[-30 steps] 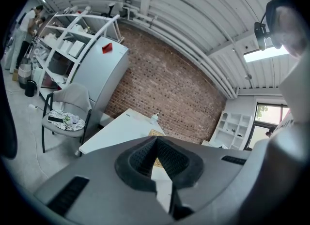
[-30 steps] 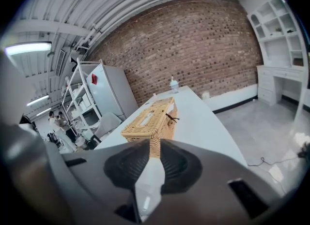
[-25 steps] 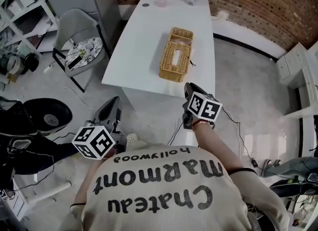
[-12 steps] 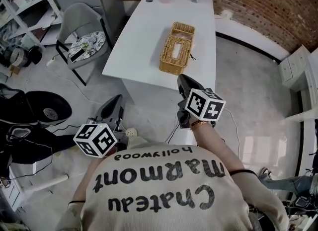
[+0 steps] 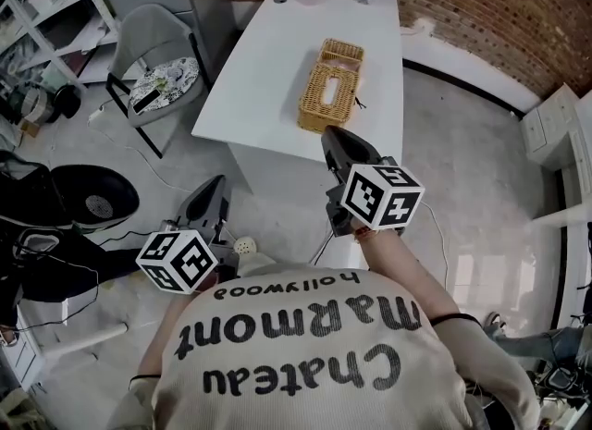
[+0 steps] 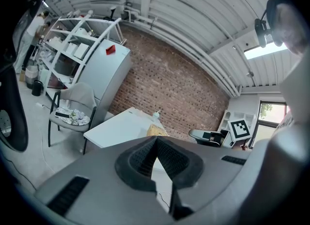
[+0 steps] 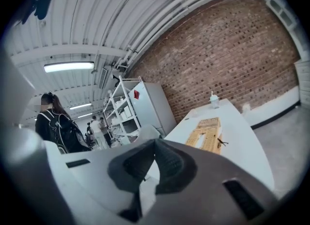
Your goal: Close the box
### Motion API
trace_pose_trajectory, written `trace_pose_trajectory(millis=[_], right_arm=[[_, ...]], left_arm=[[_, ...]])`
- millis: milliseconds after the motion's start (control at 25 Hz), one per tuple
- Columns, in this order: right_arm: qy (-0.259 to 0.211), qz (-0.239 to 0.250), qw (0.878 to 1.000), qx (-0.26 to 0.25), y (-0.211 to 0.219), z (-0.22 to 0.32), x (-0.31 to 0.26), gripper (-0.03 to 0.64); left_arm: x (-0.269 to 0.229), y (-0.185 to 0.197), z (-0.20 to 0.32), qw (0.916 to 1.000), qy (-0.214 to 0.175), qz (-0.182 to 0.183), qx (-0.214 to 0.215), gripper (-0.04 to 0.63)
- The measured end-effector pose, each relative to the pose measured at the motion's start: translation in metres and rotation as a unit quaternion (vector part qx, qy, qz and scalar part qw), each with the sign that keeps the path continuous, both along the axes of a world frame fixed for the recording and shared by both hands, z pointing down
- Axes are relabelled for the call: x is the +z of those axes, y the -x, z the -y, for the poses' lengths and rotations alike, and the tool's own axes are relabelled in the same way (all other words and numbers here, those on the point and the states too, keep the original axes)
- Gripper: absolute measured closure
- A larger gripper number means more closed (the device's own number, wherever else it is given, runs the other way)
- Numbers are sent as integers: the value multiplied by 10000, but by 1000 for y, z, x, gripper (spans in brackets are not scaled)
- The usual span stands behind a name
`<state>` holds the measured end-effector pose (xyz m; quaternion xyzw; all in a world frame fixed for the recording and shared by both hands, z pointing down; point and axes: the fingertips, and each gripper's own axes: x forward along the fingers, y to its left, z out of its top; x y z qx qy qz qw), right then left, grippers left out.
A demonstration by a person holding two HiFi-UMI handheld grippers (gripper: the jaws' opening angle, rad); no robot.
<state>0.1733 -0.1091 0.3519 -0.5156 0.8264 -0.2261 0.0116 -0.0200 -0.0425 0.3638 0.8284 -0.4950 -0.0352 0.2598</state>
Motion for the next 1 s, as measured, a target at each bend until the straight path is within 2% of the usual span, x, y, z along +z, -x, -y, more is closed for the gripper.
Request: trace_pose_trajectory(millis=[1000], right_arm=[[63,-239,9996,144,-5,2,18,614]], left_arm=[[16,1,12,9998,93,-122,129,594]])
